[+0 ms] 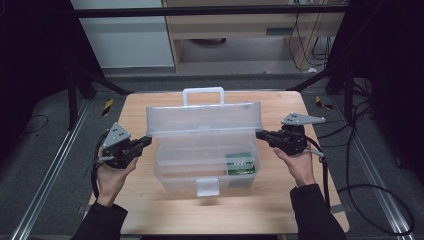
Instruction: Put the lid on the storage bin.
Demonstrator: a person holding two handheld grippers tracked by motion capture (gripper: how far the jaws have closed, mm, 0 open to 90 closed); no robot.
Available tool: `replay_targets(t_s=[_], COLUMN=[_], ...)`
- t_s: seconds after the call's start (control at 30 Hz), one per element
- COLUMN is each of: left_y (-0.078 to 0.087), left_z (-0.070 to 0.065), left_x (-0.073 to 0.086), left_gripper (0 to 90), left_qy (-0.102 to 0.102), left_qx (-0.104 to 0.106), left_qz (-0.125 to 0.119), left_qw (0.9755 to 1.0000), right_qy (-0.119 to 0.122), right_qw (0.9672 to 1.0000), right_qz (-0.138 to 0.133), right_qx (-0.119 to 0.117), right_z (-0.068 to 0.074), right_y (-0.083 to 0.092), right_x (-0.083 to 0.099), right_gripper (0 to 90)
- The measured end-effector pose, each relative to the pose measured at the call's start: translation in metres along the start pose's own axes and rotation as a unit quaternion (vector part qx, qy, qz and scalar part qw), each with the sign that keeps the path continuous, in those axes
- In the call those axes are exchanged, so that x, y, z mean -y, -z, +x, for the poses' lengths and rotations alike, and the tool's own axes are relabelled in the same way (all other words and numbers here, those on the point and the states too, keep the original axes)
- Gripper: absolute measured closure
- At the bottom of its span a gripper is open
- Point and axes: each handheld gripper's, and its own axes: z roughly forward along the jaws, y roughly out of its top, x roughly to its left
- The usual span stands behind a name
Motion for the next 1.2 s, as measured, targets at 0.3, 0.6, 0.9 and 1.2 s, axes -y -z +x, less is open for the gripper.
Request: replay_targets(t_s=[0.3, 0.6, 0.9, 1.2], left_y=[0.003, 0.005, 0.003, -0.01], left_z=[-0.005, -0.006, -0.004, 0.013], left_x=[0.012, 0.032, 0.045, 0.064], left_gripper=[89.7, 89.6, 89.6, 89.4], left_qy=[-0.008, -0.014, -0.005, 0.007], left_qx=[0.005, 0.007, 0.006, -0.045], left_qz=[0.018, 0.041, 0.055, 0.094], left_qw=[0.9998, 0.999, 0.9984, 0.9946], right_qy=[0.007, 0.012, 0.022, 0.019], right_qw=[0.9999, 0.9993, 0.9984, 0.9955], right_qz=[0.009, 0.032, 0.044, 0.07], right_qx=[0.001, 0.016, 0.027, 0.06], right_z=[0.008, 0.012, 0.016, 0.006], right_y=[0.01, 0.016, 0.016, 0.016], right_x=[0.014, 0.037, 0.052, 0.071], right_gripper=[90.0, 90.0, 90.0, 89.9])
